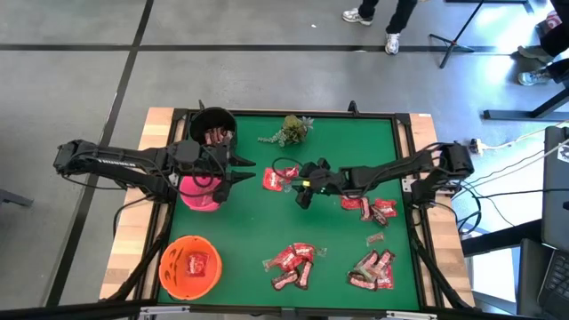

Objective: Sort candy
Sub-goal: Put the blue gummy into the pink bucket

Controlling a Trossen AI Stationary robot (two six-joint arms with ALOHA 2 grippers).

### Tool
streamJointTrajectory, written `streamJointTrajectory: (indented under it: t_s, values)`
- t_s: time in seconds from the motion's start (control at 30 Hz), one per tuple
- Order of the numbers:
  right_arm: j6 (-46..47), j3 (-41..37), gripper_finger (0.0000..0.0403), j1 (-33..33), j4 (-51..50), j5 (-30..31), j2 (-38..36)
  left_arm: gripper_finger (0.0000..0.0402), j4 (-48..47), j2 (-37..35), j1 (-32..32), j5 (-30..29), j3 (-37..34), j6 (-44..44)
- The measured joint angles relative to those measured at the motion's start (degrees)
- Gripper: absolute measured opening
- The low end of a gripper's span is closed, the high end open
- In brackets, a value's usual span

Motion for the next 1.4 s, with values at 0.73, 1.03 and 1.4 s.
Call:
streamJointTrajectory:
  t_s: [0.73, 1.03, 1.4]
  values:
    - [0.92, 1.07, 0.0241, -4.27, -0.02, -1.39, 1.16, 0.0137, 2.49, 0.00, -0.04, 0.33, 0.02, 1.75]
    - [-1.95, 3.72, 0.0241, -4.13, -0.18, -2.07, 2.14, 0.0137, 2.64, 0.00, -0.02, 0.44, 0.02, 2.85]
    - [-2.32, 5.66, 0.0241, -4.13, -3.11, -2.59, 6.35, 0.0137, 3.08, -0.02, -0.27, 0.92, 0.07, 2.83]
